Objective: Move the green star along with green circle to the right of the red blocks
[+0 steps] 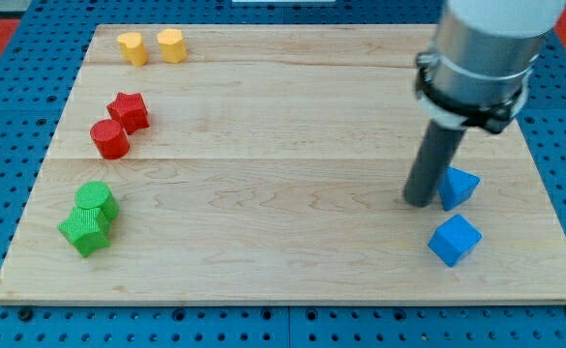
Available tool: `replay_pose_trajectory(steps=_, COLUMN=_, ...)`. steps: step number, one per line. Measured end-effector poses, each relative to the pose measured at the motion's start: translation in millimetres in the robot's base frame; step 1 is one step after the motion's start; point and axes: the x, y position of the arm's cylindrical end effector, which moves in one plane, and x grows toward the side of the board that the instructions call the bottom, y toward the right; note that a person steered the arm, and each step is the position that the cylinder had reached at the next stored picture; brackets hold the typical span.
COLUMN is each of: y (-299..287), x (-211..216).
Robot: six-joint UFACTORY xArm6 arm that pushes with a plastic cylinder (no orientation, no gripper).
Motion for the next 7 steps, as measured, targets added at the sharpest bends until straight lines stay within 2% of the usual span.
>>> replay_pose_trajectory(steps=2, y=-153, x=76)
replay_pose_trajectory(steps=3, y=-221, x=84)
replay_pose_trajectory(steps=5, y=-325, x=64)
replay_pose_trajectory(steps=7, y=-336, x=-11)
